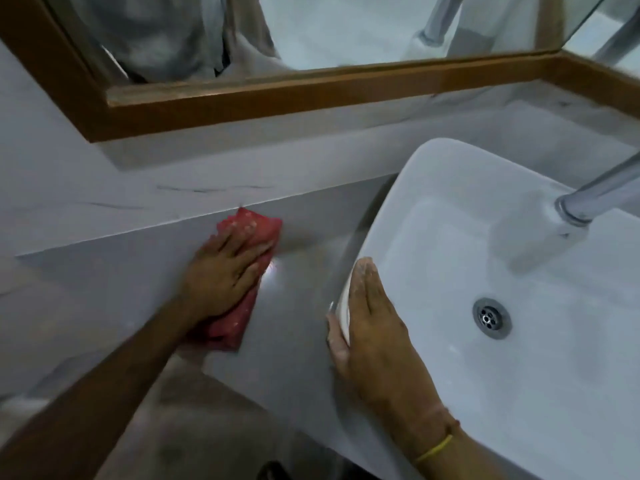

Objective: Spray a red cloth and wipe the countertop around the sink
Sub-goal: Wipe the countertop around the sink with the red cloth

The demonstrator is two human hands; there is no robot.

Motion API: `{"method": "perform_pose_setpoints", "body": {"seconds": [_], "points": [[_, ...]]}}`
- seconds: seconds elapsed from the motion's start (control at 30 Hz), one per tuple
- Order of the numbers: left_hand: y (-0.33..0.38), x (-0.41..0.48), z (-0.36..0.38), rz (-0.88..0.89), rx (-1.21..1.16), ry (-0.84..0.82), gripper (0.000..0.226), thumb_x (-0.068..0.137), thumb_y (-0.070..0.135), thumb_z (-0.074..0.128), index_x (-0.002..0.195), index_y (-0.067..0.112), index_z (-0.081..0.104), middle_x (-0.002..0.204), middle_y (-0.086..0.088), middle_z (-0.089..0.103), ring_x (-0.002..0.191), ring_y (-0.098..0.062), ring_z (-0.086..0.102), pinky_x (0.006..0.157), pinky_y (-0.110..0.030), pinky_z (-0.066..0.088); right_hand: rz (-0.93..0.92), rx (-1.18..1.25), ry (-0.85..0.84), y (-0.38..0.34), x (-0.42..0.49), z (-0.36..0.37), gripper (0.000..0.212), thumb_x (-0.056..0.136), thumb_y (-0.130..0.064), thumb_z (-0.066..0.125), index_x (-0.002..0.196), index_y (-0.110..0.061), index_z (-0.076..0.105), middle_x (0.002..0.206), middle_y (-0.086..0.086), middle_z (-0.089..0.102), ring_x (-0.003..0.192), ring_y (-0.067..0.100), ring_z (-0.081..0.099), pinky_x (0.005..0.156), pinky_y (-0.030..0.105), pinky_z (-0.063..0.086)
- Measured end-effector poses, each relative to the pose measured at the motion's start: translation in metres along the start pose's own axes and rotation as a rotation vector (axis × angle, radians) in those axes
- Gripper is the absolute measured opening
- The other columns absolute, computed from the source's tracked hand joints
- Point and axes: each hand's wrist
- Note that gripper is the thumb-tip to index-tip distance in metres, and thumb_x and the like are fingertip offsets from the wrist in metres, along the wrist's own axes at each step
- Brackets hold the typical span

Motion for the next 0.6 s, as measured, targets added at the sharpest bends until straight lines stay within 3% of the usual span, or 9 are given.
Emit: {"method": "perform_pose_setpoints", "body": {"seconds": [0.07,0.17,0.4,0.5,0.6], "points": [[-0.002,0.021,-0.005,-0.067,0.017,0.030,0.059,0.092,0.042,0.018,0.142,0.021,0.040,0.155,-0.015,0.030,0.144,-0.033,0.026,0.118,-0.048,0.021,0.006,0.032,-0.030,0.000,0.001,0.001,0.066,0.072,-0.016,0.073,0.123,0.019,0.047,0.125,0.036,0.057,0.114,0.044,0.058,0.097,0.044,0.038],[0.018,0.022,0.006,-0.132,0.071,-0.005,0.056,0.094,0.040,0.018,0.145,0.023,0.033,0.158,-0.011,0.023,0.146,-0.029,0.018,0.119,-0.044,0.013,0.009,0.059,-0.045,0.000,0.001,0.001,0.068,0.073,-0.011,0.077,0.124,0.020,0.045,0.128,0.038,0.052,0.118,0.048,0.054,0.096,0.054,0.040],[0.022,-0.052,0.014,0.084,-0.022,0.032,0.048,0.094,0.038,0.030,0.139,0.028,0.045,0.150,-0.009,0.040,0.138,-0.030,0.036,0.116,-0.045,0.025,-0.023,-0.052,0.042,-0.001,0.001,0.001,0.075,0.061,-0.016,0.086,0.118,0.020,0.052,0.119,0.037,0.060,0.109,0.045,0.061,0.093,0.045,0.037],[0.030,-0.031,0.014,-0.078,-0.027,-0.012,0.051,0.093,0.042,0.026,0.141,0.032,0.040,0.154,-0.006,0.035,0.143,-0.030,0.027,0.117,-0.049,0.022,-0.031,-0.057,0.014,0.000,0.000,0.003,0.074,0.064,-0.017,0.084,0.120,0.018,0.051,0.121,0.035,0.059,0.111,0.043,0.060,0.094,0.043,0.037],[0.061,-0.004,0.013,-0.219,-0.129,0.016,0.053,0.091,0.044,0.028,0.141,0.032,0.039,0.157,-0.006,0.027,0.145,-0.034,0.018,0.117,-0.050,0.016,-0.039,-0.032,-0.005,0.000,0.000,0.003,0.071,0.066,-0.013,0.082,0.119,0.021,0.050,0.121,0.039,0.057,0.111,0.047,0.059,0.092,0.050,0.044]]}}
Point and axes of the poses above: each hand's wrist, its own x-axis towards the middle knuckle, its own z-axis out of the palm, y = z × x
